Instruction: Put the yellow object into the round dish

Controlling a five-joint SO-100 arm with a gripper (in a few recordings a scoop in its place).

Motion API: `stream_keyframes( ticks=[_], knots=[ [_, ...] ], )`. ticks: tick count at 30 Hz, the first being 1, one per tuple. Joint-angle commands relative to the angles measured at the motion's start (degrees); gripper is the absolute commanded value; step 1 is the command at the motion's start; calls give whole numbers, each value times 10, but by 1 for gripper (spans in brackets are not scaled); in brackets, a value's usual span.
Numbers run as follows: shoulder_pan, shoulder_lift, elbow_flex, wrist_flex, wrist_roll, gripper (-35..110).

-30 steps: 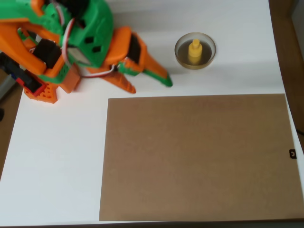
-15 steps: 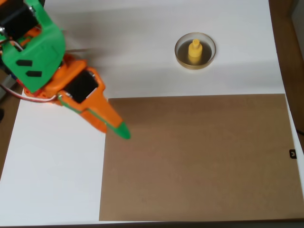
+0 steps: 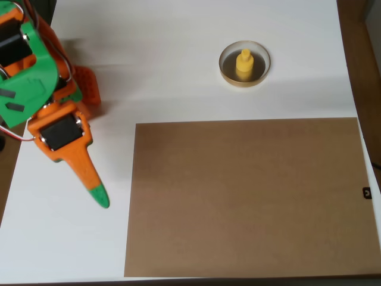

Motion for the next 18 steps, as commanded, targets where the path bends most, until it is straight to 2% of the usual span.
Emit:
stream_keyframes(
  ticks=[1,10,18],
  knots=[
    [29,47,37,-33,14,29],
    [59,192,144,-12,22,30],
    [93,226,181,-3,29,30]
  ],
)
